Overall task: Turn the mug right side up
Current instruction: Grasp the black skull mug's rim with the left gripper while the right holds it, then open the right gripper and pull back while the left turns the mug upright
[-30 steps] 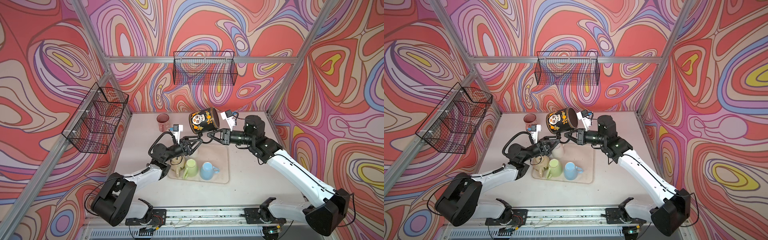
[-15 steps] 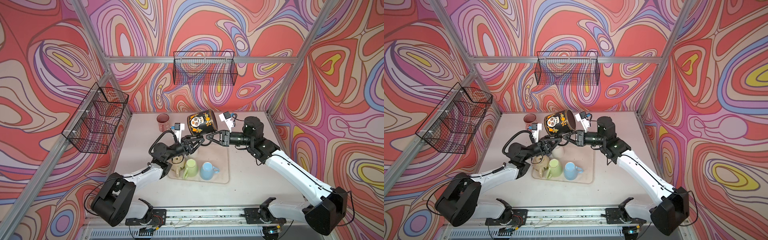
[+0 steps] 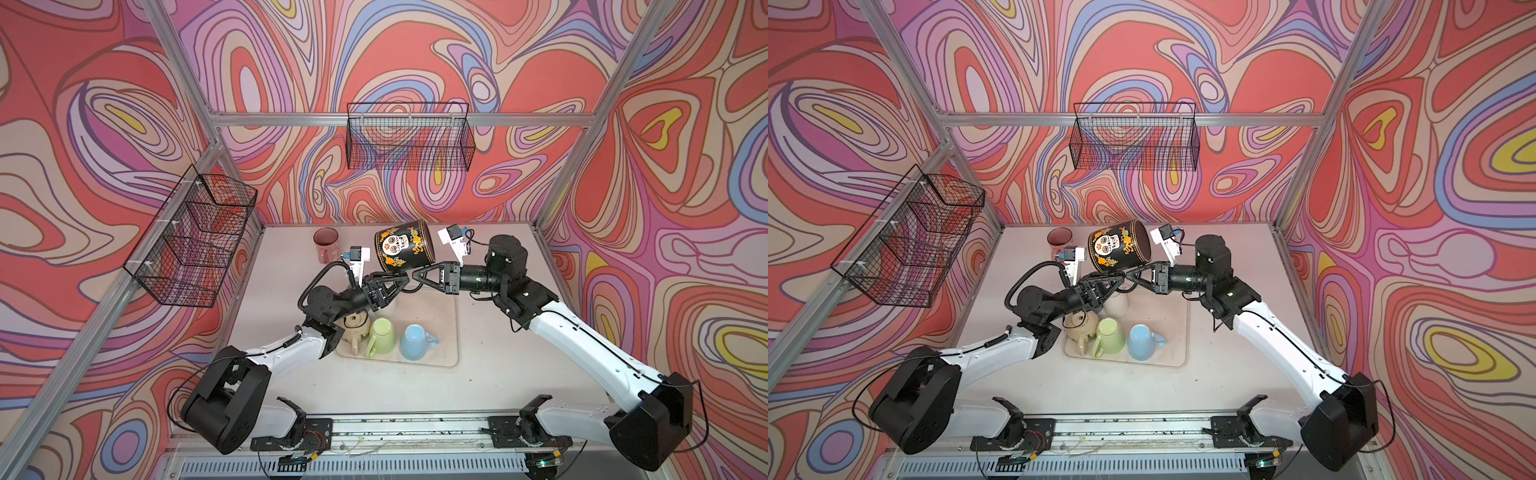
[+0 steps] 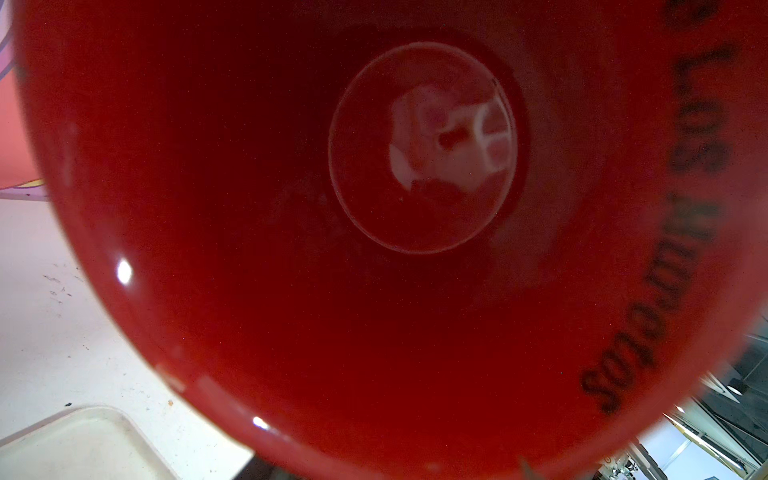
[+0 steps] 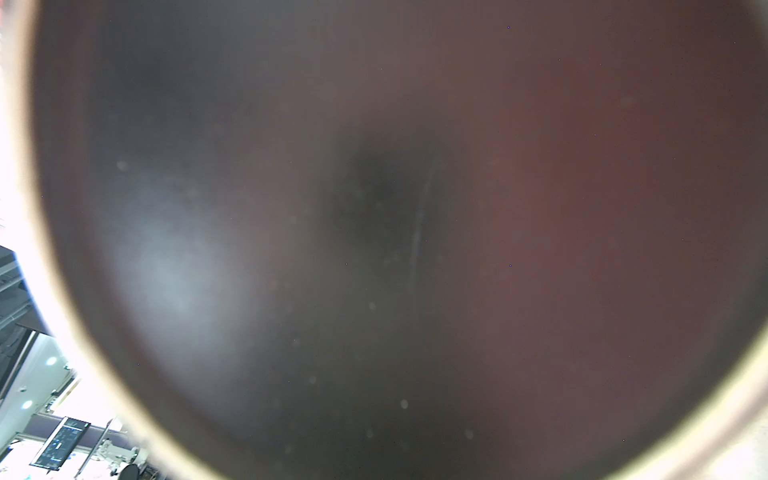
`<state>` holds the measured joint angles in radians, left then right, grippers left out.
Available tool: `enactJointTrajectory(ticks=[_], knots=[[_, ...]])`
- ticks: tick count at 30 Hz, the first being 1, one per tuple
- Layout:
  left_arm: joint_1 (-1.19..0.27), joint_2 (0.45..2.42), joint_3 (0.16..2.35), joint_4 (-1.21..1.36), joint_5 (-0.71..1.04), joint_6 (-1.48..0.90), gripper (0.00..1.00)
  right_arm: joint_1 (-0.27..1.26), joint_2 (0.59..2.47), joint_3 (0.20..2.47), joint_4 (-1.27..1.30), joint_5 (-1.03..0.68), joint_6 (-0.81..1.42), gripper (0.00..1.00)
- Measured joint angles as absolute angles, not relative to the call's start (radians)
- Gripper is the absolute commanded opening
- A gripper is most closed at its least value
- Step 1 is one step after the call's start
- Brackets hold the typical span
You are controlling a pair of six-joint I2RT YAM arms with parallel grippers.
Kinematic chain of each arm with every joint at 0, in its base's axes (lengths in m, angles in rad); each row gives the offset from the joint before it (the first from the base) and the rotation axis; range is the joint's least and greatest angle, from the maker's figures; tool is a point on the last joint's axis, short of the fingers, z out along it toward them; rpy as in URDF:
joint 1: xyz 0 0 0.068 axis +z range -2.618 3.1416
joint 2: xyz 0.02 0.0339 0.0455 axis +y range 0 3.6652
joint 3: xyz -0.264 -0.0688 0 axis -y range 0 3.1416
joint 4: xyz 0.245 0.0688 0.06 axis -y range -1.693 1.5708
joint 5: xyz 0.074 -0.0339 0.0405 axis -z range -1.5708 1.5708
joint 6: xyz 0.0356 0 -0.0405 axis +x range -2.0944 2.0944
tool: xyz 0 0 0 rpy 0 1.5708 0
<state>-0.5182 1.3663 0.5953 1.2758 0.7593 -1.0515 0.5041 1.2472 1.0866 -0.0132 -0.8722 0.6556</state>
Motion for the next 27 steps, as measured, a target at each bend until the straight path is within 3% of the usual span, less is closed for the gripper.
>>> enactJointTrajectory(ticks=[7, 12, 23, 27], knots=[[-0.523, 1.366, 0.595, 1.264, 0.759, -1.051, 0.27, 0.5, 1.247, 1.048, 0.034, -0.867, 0.634, 0.0], [-0.525, 1.366, 0.595, 1.255, 0.764, -1.076, 0.01, 0.493, 1.247, 1.008, 0.081, -0.855, 0.609, 0.0], [-0.544, 1.332, 0.54, 1.267, 0.755, -1.044, 0.0, 0.494, 1.228, 0.944, 0.117, -0.877, 0.622, 0.0], [-0.554, 1.325, 0.512, 1.269, 0.737, -1.029, 0.0, 0.498, 1.221, 0.917, 0.126, -0.876, 0.618, 0.19]])
